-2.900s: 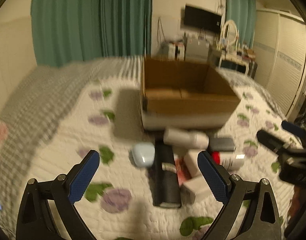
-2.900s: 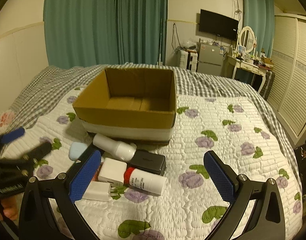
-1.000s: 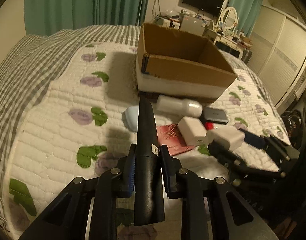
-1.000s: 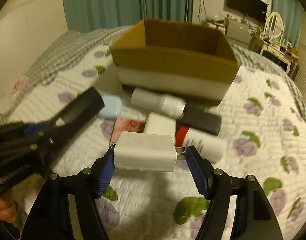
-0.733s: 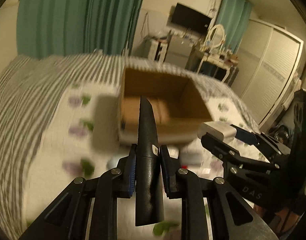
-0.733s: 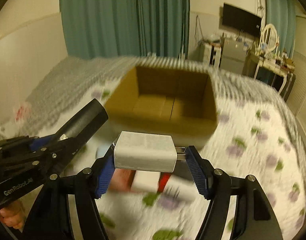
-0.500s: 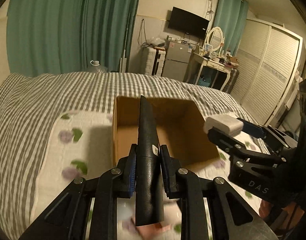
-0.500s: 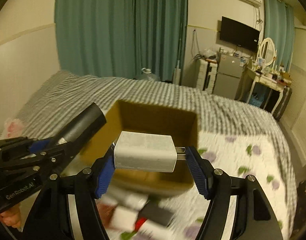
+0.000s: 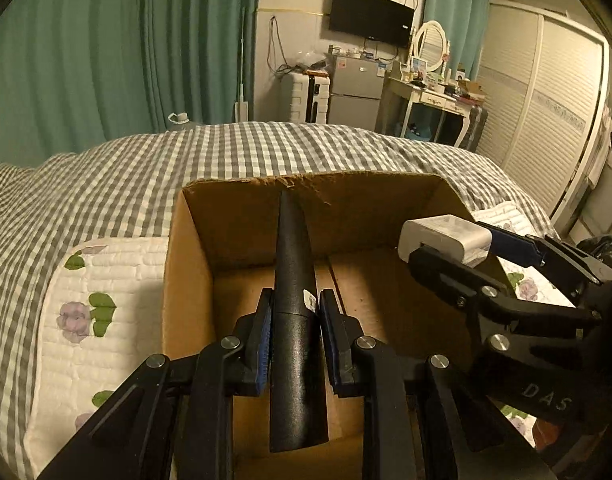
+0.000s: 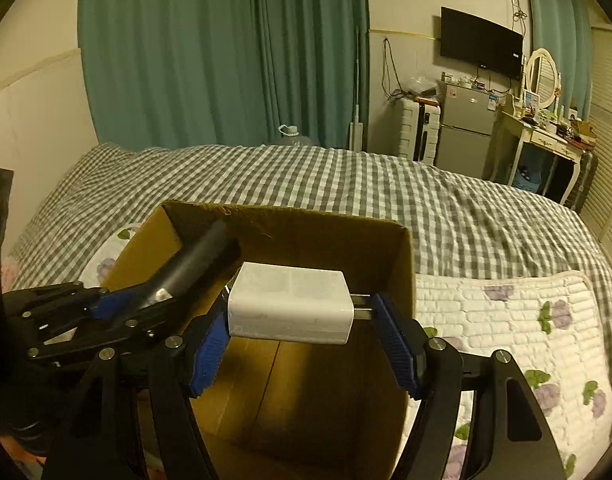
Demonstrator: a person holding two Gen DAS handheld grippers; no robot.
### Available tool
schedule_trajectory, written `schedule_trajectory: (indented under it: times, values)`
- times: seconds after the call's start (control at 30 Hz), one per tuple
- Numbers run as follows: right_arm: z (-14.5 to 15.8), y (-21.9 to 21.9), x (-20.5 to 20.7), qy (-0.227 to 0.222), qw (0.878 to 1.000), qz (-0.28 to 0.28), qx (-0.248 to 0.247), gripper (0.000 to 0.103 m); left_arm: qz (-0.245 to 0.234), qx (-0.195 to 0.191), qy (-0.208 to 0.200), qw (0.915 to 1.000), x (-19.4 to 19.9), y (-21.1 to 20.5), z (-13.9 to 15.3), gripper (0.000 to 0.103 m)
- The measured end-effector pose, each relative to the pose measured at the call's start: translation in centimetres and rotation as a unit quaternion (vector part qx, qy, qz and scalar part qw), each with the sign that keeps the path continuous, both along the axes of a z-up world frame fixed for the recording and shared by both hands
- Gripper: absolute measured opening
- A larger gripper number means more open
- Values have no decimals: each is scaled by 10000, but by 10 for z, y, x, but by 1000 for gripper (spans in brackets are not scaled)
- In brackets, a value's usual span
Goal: Organize rigid objects
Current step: 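Carry the remote and charger over the box and open both tools to drop them, then grasp the second white charger with the left tool while the right tool grasps the red-capped bottle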
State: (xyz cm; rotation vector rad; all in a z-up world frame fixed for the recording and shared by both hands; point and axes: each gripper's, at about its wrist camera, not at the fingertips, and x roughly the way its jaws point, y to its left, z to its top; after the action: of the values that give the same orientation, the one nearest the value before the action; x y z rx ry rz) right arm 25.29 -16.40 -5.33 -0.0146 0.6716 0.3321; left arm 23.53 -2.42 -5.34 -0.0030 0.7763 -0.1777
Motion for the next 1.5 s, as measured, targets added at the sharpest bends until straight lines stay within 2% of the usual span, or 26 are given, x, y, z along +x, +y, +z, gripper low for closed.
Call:
schedule_trajectory:
  times: [0.07,0.1,0.17,0.2,0.37,0.63,0.7,0.8,0.9,1.07,1.23,1.3,1.5]
  values:
    - [-3,-2,0,26,10000,45,26,73,7,-45,45,10000,1,3,-3,26]
    - [-3,-3,-3,-26,10000,-1,-7,80,15,-53,15,10000,-1,3,-2,28]
    - [3,-9,-12,-157,9998,-111,-4,89,118,-12,-21,9999,-6,3,3,48]
    - [8,-13,-16,-181,9997,-159,13,91,178,5,-25,9998,-8,3,7,58]
    - [42,-35,-42,-260,9989,-382,-63,94,300,-25,-56,9995,-40,10,38,59]
    - [98,-56,-124,-427,9966,-592,-390,96,398,28,-248,9989,-121,24,83,61]
    - [103,-60,-146,-375,9968,-640,-296,96,434,33,-249,9987,-136,27,87,61]
    - [101,-67,-168,-65,9975,-696,114,96,468,-11,-220,9987,-162,34,86,61]
    - [87,-68,-183,93,9967,-742,329,96,529,-58,-108,9985,-177,42,74,61]
    - [35,-57,-196,391,9961,-777,149,96,755,-38,123,9971,-193,49,33,61]
    - [-35,-39,-184,994,9922,-694,-275,96,791,0,458,9958,-194,38,-10,61]
    - [-54,-34,-179,1187,9899,-668,-397,96,731,72,555,9958,-191,30,-23,61]
    - [-89,-28,-161,1521,9860,-592,-347,96,663,331,647,9951,-180,18,-47,61]
